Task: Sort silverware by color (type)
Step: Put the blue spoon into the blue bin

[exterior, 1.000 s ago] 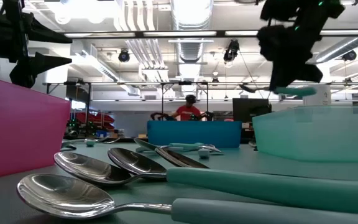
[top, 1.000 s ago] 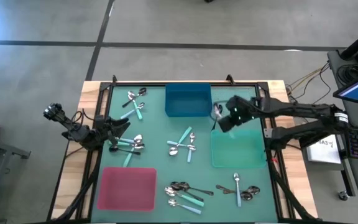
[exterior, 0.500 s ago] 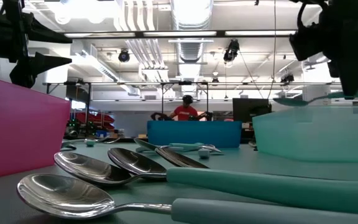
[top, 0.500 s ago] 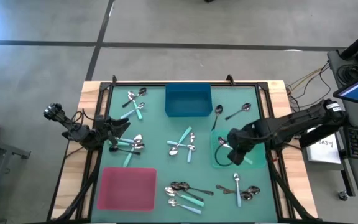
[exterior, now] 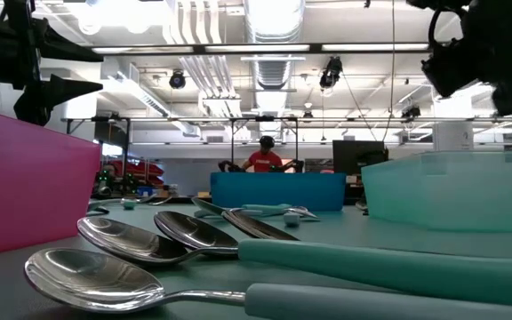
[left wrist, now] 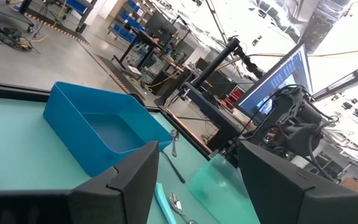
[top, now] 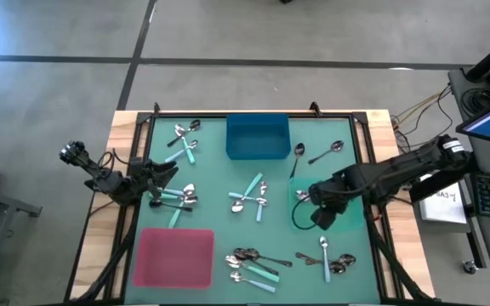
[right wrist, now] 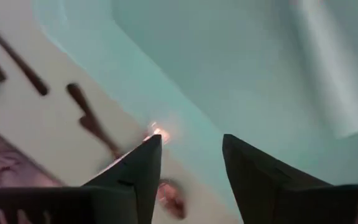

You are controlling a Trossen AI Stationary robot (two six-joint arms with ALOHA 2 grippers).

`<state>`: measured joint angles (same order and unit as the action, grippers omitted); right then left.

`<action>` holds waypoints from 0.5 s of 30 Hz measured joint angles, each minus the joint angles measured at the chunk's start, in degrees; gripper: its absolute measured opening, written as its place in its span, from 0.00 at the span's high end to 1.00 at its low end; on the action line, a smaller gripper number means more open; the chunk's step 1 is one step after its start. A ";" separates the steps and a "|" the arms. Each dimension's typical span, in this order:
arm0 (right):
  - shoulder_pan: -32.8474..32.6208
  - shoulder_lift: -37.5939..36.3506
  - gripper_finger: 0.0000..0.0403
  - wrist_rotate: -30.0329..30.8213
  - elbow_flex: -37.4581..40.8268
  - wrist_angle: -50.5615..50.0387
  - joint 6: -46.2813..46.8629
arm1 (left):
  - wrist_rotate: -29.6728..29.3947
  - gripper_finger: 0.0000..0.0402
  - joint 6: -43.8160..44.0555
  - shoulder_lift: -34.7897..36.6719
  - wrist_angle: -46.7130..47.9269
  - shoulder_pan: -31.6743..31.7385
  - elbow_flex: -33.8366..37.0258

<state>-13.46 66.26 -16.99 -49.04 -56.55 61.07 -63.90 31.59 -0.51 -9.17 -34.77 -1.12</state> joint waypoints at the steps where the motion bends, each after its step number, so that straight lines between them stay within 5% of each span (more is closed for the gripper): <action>1: -0.70 -0.15 0.59 -0.53 -0.07 0.12 2.40 | 0.00 0.49 0.00 0.00 0.00 -0.01 0.02; 15: -21.10 9.09 0.63 0.60 -0.39 12.88 28.35 | 0.02 0.49 0.00 0.01 0.00 0.00 0.00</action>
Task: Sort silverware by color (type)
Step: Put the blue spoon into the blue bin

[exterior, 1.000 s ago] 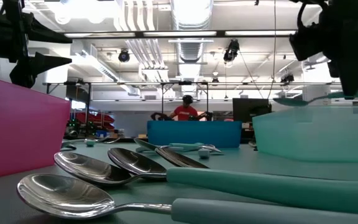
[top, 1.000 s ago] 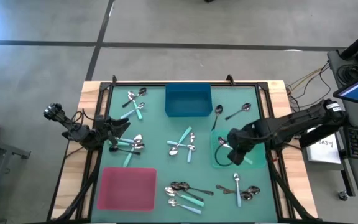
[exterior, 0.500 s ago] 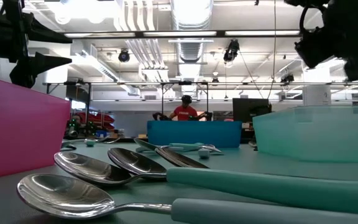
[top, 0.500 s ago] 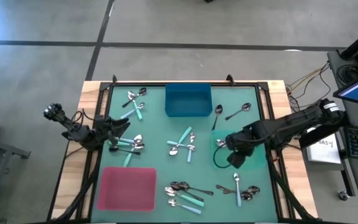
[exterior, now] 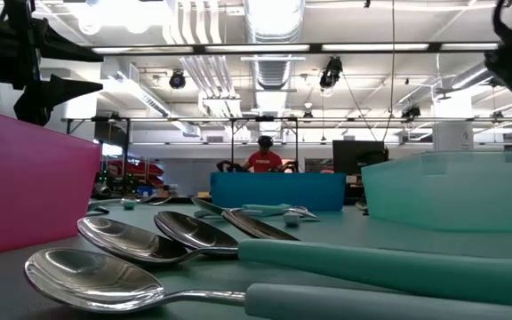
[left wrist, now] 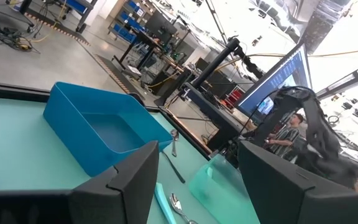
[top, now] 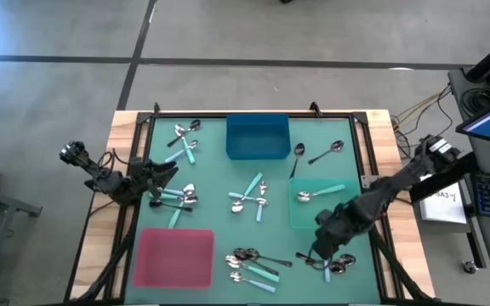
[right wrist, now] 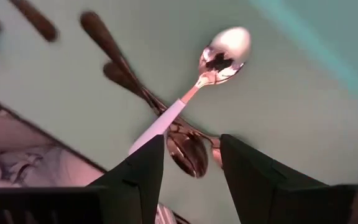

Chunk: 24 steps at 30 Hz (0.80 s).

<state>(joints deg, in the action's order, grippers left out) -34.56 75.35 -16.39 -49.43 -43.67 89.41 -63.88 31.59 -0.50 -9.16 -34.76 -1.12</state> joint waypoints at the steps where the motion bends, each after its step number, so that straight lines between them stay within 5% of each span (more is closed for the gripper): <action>1: -0.76 1.67 0.63 0.26 0.00 0.66 1.04 | 0.00 0.49 0.00 -0.02 0.02 -0.02 0.02; 10: -1.93 12.74 0.65 -2.78 0.00 2.11 5.96 | -0.01 0.49 0.00 -0.01 0.00 0.00 0.00; 24: -1.93 7.58 0.70 4.45 0.02 5.46 11.17 | -0.02 0.49 0.01 -0.01 0.08 -0.01 0.00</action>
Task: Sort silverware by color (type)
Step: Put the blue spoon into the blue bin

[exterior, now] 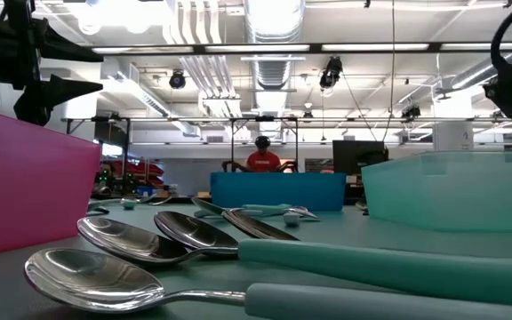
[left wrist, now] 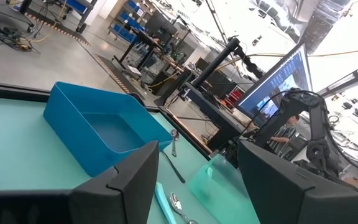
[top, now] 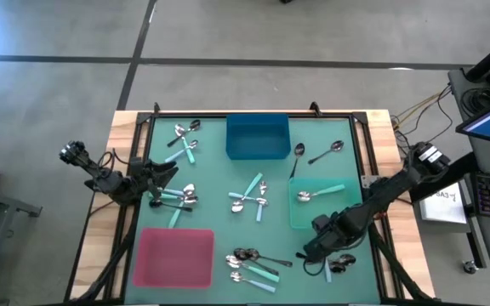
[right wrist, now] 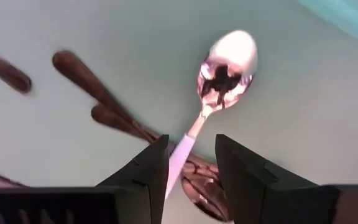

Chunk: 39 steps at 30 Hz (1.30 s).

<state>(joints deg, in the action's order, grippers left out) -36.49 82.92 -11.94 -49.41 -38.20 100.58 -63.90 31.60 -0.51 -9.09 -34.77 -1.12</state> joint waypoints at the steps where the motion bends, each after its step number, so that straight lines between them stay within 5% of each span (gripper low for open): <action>1: 0.00 0.44 0.70 0.01 0.00 0.00 -0.06 | 0.01 0.49 -0.01 0.00 0.01 -0.02 0.00; 13: 0.00 6.44 0.71 -0.06 -0.03 -0.17 -3.67 | 0.00 0.49 -0.01 0.01 0.04 -0.01 0.01; 17: 0.02 6.88 0.78 -0.44 -0.07 -0.50 -5.14 | 0.01 0.49 -0.01 0.00 0.05 -0.01 -0.01; 22: 0.04 5.87 0.96 -2.00 0.07 -0.16 -6.81 | 0.01 0.49 -0.01 0.01 0.06 -0.02 0.01; 31: 2.08 -2.83 0.98 -4.38 0.07 1.41 -11.79 | 0.00 0.49 -0.01 0.01 0.12 -0.02 0.02; 39: 10.59 -12.96 0.98 10.12 -1.07 2.00 -26.25 | 0.02 0.49 -0.01 0.01 0.14 -0.01 0.02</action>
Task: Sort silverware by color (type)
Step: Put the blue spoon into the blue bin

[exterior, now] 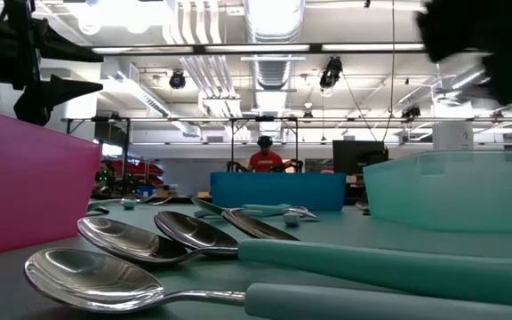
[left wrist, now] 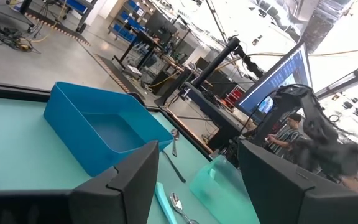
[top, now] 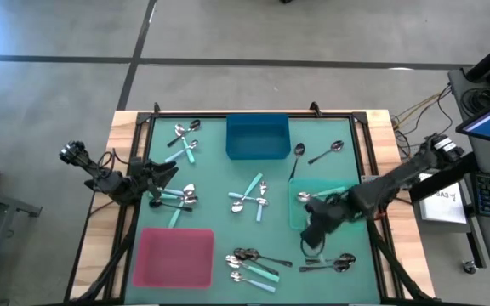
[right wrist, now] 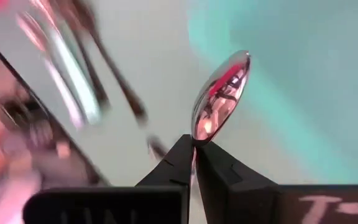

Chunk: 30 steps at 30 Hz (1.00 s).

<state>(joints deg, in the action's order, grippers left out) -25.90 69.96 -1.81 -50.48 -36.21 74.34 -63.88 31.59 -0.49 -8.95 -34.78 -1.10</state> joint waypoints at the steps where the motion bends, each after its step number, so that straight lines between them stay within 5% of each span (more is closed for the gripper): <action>1: 2.09 -0.92 0.98 2.88 -0.13 0.08 -3.45 | -0.02 0.49 0.00 0.00 -0.02 0.02 -0.02; 8: 20.86 -3.10 0.98 19.02 -0.46 11.34 -33.86 | -0.01 0.49 0.00 -0.01 0.01 -0.01 -0.01; 16: 39.14 3.08 0.98 21.54 -0.46 43.90 -60.86 | -0.02 0.49 0.00 -0.01 0.02 0.00 -0.01; 30: 45.34 17.13 0.97 21.36 -3.72 46.94 -73.86 | 0.00 0.49 0.00 -0.02 0.04 -0.01 0.00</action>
<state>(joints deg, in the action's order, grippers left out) 19.44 87.08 19.55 -54.20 10.73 0.47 -63.88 31.59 -0.51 -8.91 -34.78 -1.10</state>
